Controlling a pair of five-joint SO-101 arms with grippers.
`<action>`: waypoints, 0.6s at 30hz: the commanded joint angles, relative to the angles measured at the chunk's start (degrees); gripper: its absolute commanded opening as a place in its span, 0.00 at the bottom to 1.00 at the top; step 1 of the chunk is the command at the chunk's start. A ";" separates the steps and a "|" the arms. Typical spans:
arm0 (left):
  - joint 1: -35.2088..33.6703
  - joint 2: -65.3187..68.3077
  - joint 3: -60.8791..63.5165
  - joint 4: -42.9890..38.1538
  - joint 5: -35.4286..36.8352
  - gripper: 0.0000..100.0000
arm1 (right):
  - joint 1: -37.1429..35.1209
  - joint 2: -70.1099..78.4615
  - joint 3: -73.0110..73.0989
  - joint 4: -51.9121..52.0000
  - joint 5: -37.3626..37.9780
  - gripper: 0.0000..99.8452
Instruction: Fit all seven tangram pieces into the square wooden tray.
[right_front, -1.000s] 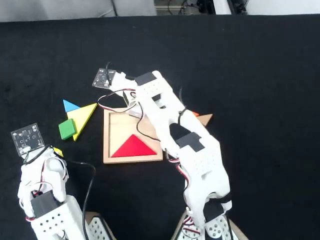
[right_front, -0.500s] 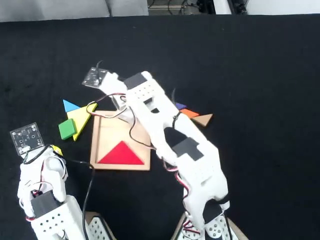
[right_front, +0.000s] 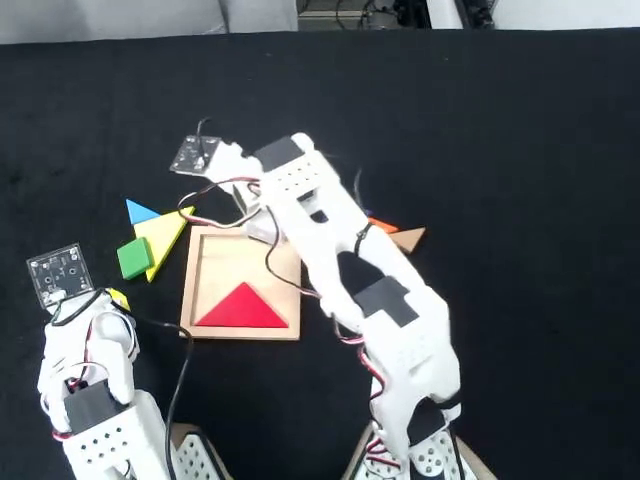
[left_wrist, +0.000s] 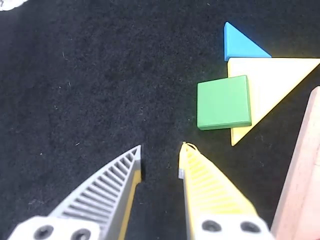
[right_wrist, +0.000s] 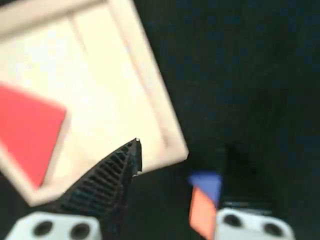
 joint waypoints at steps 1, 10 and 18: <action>0.84 -0.53 1.10 -0.97 0.00 0.14 | 1.32 -10.42 -2.86 8.70 1.67 0.08; 0.40 -0.53 1.10 -2.55 -0.09 0.13 | -0.44 -37.49 9.71 13.63 -2.46 0.01; 4.44 -0.53 -0.31 -2.81 -5.01 0.13 | 6.77 -60.44 50.42 -15.21 -13.54 0.01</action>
